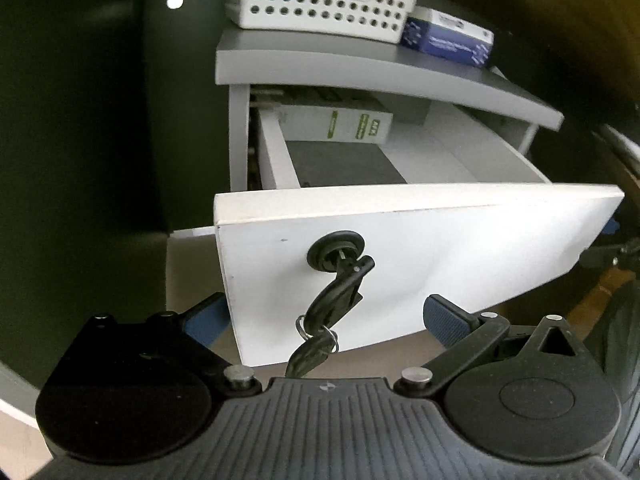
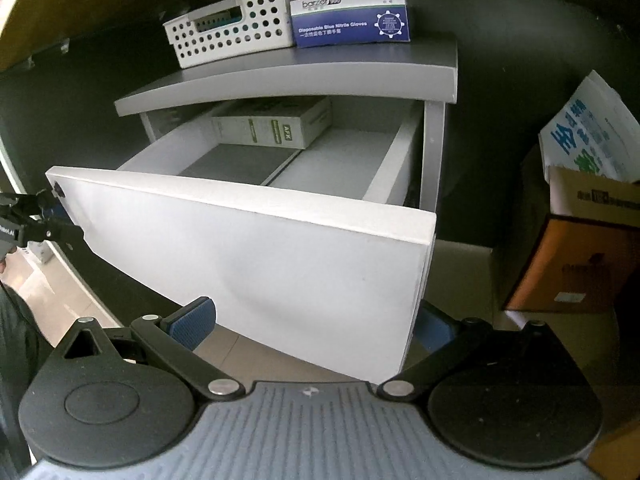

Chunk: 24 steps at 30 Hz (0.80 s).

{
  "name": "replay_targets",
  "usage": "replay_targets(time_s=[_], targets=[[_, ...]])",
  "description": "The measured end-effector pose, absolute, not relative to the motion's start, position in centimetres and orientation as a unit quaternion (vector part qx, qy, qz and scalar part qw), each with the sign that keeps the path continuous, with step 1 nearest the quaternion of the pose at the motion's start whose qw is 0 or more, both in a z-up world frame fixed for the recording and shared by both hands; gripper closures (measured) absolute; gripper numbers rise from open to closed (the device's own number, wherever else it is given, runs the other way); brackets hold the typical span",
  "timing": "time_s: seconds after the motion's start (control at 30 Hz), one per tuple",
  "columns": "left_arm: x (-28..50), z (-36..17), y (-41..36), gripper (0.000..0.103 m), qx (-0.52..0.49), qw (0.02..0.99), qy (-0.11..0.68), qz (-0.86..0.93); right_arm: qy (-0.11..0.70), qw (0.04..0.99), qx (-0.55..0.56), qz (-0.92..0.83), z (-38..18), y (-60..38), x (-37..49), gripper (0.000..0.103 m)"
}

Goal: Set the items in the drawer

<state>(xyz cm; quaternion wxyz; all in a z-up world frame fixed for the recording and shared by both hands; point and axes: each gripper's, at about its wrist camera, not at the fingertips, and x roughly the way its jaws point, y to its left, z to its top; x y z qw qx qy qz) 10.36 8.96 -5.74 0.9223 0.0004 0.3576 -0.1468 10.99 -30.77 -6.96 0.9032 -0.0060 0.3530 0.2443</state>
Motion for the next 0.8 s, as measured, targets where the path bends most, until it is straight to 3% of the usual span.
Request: replay_targets(time_s=[0.8], targets=[[0.5, -5.8, 7.7, 0.0, 0.038, 0.916, 0.376, -0.139, 0.381, 0.887, -0.034, 0.258, -6.6, -30.3, 1.9, 0.0]])
